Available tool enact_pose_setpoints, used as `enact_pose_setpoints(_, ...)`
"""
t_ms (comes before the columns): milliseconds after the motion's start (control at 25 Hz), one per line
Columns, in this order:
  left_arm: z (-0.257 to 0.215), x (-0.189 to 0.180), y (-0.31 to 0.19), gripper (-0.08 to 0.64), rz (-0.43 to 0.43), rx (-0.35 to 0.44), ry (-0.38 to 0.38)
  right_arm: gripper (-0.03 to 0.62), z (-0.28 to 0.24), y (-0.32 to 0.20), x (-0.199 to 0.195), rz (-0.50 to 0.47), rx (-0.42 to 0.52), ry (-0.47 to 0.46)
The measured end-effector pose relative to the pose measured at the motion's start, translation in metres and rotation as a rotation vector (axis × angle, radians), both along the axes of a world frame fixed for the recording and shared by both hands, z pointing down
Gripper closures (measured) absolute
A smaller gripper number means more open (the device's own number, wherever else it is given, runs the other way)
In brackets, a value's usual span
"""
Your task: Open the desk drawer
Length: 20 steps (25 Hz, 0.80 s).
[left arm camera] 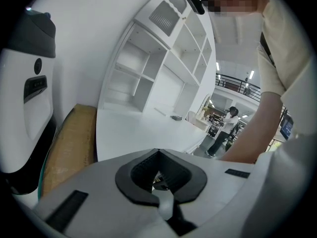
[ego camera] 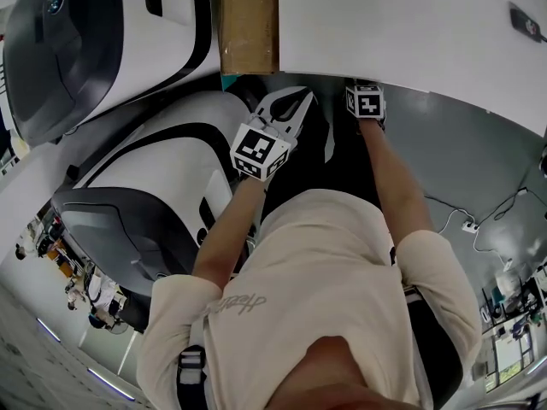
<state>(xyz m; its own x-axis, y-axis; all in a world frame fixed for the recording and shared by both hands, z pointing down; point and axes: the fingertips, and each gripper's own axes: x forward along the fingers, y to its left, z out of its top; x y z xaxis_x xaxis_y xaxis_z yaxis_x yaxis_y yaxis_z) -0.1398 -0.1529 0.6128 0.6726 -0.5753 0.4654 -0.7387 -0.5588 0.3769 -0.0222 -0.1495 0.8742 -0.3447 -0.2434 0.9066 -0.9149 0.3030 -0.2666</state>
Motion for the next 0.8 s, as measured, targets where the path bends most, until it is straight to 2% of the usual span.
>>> enact_pose_setpoints(280,0.002,-0.018,0.01,0.56,-0.02,-0.007,-0.018,0.514,0.004,0.002,-0.002,0.064,-0.015,-0.019)
enact_pose_setpoints(800,-0.005,-0.012,0.021,0.56,0.011,0.02,-0.019,0.515,0.002,0.023,0.0,0.092,-0.018,-0.014)
